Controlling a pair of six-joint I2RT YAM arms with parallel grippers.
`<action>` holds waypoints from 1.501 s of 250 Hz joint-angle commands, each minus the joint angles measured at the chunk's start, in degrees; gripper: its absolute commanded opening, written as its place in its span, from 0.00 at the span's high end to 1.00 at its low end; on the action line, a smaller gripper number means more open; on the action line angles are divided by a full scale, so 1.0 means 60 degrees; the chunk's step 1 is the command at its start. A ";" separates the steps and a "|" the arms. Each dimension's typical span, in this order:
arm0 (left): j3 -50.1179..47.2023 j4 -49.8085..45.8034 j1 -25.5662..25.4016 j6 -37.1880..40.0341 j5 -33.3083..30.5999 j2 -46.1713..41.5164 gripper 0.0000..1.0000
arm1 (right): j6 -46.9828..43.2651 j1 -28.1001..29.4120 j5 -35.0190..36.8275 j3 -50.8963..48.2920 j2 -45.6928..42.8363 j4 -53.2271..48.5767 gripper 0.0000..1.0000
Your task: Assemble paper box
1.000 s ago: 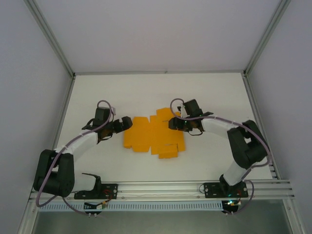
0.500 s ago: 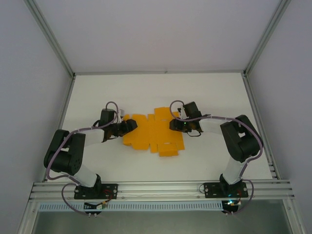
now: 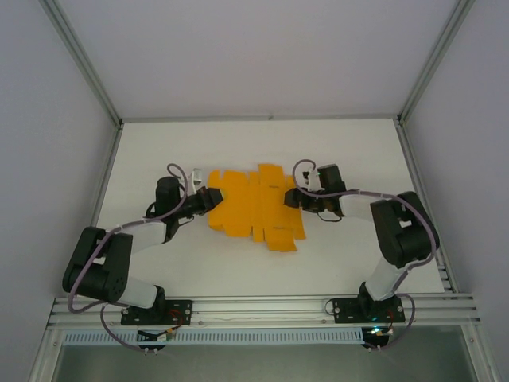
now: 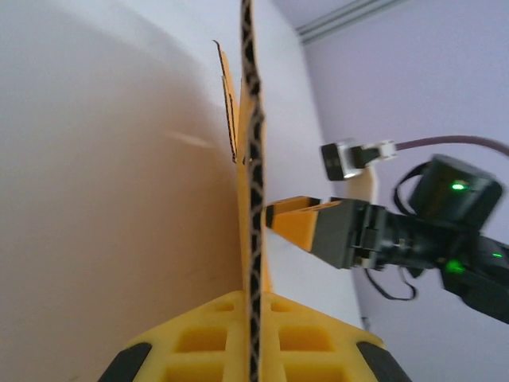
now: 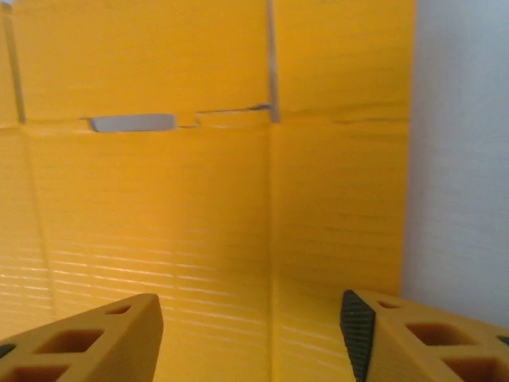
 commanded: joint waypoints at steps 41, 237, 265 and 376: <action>0.0476 0.3064 0.0123 -0.1970 0.1102 -0.0852 1.00 | -0.1100 -0.1822 -0.3401 -0.0509 -0.2279 -0.0769 0.27; 0.0662 -0.0614 0.0343 0.0262 0.0814 -0.2893 0.92 | -0.2094 -0.2370 -0.5261 -0.0836 -0.4548 -0.1266 1.00; 0.1198 -0.4227 0.0338 0.2030 -0.0634 -0.3575 0.00 | -0.2516 -0.2356 -0.4758 -0.0691 -0.4484 -0.1780 1.00; 0.2322 -0.9623 0.0329 0.3495 -0.6464 -0.4239 0.00 | -0.6246 0.0041 0.2616 0.1981 -0.2527 -0.5693 1.00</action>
